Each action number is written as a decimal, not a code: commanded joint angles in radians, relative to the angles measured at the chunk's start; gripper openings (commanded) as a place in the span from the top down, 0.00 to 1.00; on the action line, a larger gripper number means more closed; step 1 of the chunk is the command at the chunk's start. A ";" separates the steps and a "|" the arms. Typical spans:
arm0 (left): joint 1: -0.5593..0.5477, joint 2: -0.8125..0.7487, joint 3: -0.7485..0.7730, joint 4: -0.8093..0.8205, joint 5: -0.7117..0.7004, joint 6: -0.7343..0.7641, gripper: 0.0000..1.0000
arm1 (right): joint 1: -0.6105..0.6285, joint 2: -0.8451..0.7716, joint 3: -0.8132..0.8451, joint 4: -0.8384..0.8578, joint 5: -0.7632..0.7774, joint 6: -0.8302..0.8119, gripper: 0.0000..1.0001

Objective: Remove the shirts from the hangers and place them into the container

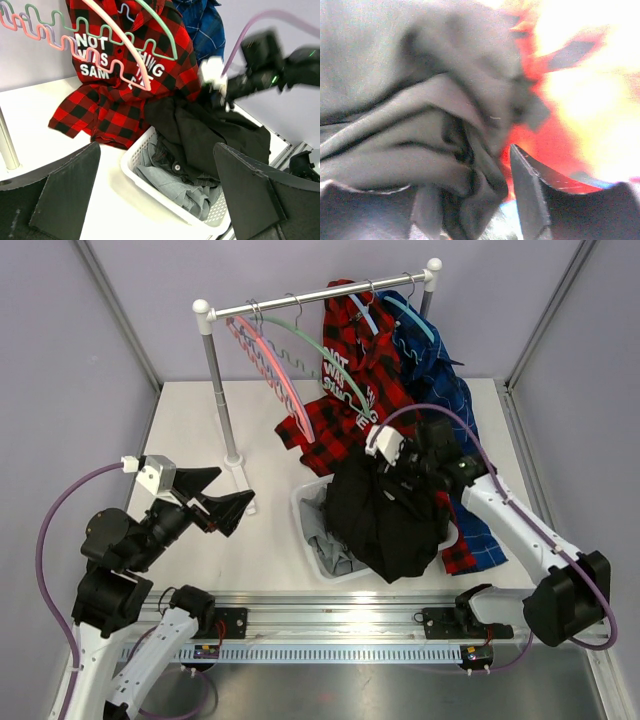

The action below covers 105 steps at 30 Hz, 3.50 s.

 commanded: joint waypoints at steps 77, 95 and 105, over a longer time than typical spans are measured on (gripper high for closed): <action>0.001 -0.106 -0.155 0.062 0.019 -0.066 0.01 | -0.062 0.581 1.283 -0.011 0.108 0.687 0.37; 0.001 -0.119 -0.191 0.047 -0.004 -0.056 0.01 | -0.062 0.731 1.334 0.084 0.144 0.532 0.43; 0.001 -0.108 -0.189 0.053 -0.006 -0.060 0.01 | -0.066 0.786 1.381 0.092 0.135 0.502 0.69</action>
